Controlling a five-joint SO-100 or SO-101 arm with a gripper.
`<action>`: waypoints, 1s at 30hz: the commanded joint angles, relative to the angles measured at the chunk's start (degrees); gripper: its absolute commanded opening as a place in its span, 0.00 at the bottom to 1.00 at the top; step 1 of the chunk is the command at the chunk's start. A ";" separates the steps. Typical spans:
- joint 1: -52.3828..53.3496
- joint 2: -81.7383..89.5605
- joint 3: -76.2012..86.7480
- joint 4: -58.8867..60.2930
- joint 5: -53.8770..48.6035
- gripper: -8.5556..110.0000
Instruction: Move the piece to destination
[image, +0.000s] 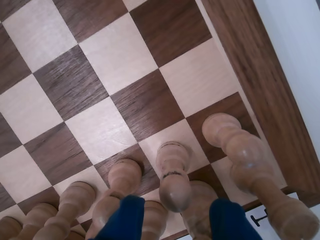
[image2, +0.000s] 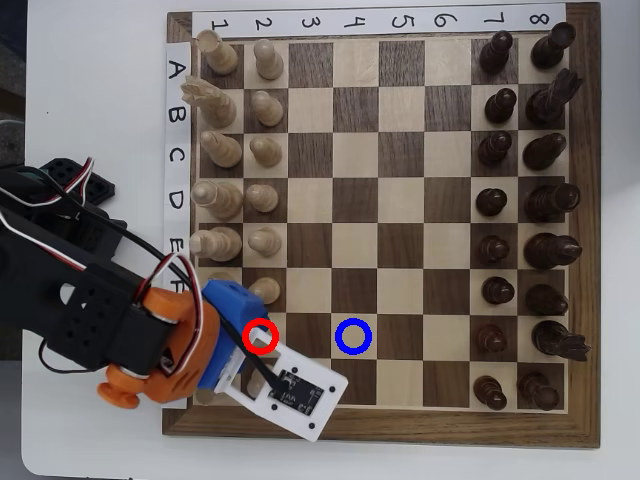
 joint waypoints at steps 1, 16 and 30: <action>1.49 -0.09 0.26 -3.96 0.00 0.22; 2.11 -1.49 2.64 -7.29 -0.53 0.21; 1.23 -2.81 3.69 -9.84 -0.53 0.21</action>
